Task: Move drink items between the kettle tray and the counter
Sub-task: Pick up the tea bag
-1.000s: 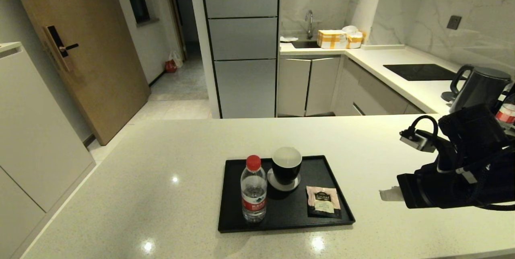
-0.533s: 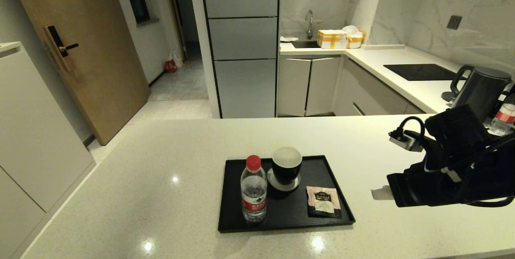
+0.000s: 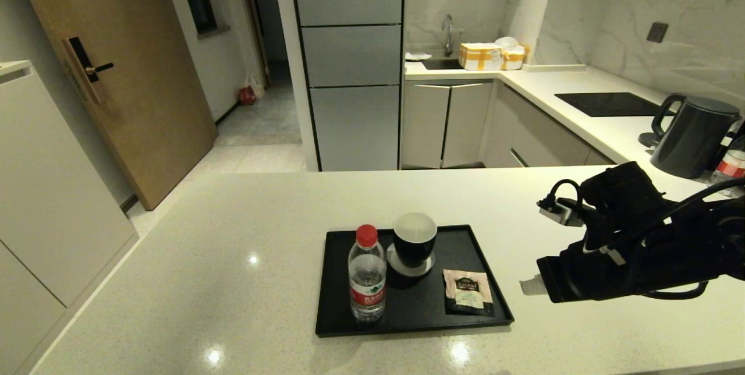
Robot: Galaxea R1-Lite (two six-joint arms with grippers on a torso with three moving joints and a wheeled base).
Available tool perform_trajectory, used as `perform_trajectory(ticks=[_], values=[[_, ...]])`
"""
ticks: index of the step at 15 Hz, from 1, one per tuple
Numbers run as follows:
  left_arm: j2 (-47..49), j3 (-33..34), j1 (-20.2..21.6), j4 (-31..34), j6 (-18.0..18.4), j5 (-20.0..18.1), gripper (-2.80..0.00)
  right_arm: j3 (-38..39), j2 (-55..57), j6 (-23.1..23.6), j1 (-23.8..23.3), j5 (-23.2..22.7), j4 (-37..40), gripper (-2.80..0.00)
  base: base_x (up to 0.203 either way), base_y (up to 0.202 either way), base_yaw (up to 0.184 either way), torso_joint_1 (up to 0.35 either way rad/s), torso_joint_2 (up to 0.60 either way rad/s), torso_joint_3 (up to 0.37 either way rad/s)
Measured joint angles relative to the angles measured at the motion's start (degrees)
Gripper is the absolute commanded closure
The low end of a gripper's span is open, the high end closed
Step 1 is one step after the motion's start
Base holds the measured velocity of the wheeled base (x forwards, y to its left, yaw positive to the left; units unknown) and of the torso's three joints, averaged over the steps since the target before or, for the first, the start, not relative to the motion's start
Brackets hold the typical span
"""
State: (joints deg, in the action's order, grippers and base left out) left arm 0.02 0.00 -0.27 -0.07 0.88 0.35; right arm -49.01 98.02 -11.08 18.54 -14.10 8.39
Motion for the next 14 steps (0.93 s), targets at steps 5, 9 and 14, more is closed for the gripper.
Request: perform_trajectory(ticks=[5,9,14], values=[[0.0,0.0,0.0,0.0,0.0,0.0,0.0,-0.7,6.4,0.0,3.0,0.9,-6.3,0.0,0.0,0.0,0.0,0.0,0.0,0.0],[0.0,0.0,0.0,0.0,0.0,0.0,0.0,-2.0,11.3,0.0,3.5,1.0,-7.8,0.0,0.0,0.0,0.0,0.0,0.0,0.0],[0.0,0.0,0.0,0.0,0.0,0.0,0.0,-3.6,15.0,0.2,3.4,1.2,-8.5,-0.39,0.0,0.0,0.0,0.0,0.0,0.0]])
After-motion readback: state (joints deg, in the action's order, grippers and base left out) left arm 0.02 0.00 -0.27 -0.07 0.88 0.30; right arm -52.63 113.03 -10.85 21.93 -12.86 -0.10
